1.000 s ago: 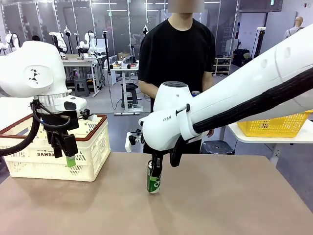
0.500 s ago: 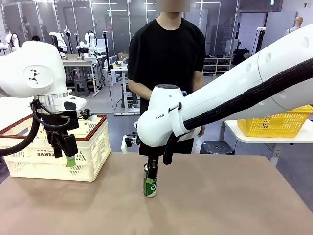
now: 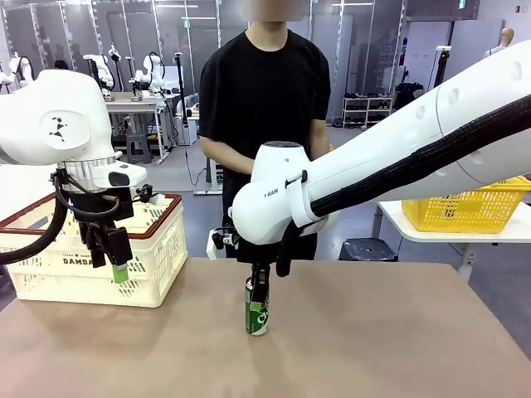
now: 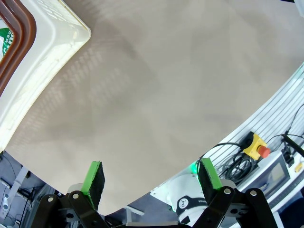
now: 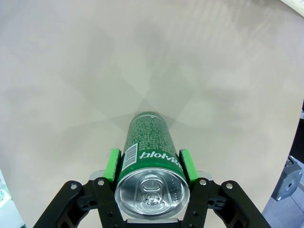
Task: Place the drinks into the Shopping basket.
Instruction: Pick up one drink and place it into the Shopping basket.
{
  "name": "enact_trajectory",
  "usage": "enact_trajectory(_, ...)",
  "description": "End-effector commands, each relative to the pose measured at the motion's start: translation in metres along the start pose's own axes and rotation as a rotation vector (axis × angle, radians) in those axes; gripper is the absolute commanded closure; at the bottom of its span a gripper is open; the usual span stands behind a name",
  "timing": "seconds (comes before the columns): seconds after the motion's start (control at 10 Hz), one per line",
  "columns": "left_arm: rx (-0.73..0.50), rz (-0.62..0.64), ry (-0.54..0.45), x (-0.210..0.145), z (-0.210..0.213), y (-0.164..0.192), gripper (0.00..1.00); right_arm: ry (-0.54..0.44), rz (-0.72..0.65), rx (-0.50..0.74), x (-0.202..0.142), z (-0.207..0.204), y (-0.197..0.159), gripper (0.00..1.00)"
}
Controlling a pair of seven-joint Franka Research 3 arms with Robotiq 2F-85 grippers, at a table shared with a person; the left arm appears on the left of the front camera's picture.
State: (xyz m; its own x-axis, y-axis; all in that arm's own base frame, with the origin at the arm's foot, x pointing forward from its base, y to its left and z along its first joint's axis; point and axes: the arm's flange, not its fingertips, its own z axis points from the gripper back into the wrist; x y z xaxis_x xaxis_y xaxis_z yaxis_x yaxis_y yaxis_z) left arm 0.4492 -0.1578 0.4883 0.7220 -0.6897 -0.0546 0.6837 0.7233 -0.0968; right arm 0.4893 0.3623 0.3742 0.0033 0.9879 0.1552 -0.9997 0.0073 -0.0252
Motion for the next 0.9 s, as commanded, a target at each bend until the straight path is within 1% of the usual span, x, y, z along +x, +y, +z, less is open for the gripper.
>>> enact_trajectory(0.0,0.001,0.002,-0.004,-0.002,0.002,-0.001,0.0,0.012,0.014,0.009,0.004,0.006,-0.005,0.29)
enact_trajectory(0.1,0.001,0.002,-0.004,-0.002,0.002,-0.001,0.0,0.015,0.023,0.01,0.005,0.006,-0.004,0.18)
enact_trajectory(0.3,0.001,0.002,-0.004,-0.002,0.002,-0.001,0.0,0.021,0.027,0.007,0.005,0.006,-0.004,0.0)
enact_trajectory(0.5,0.001,0.002,-0.004,-0.002,0.002,-0.001,0.0,0.031,0.033,0.002,0.005,0.009,-0.002,0.0)
enact_trajectory(0.8,0.001,0.002,-0.004,-0.002,0.002,-0.001,0.0,0.071,0.023,0.004,0.001,0.02,0.007,0.0)
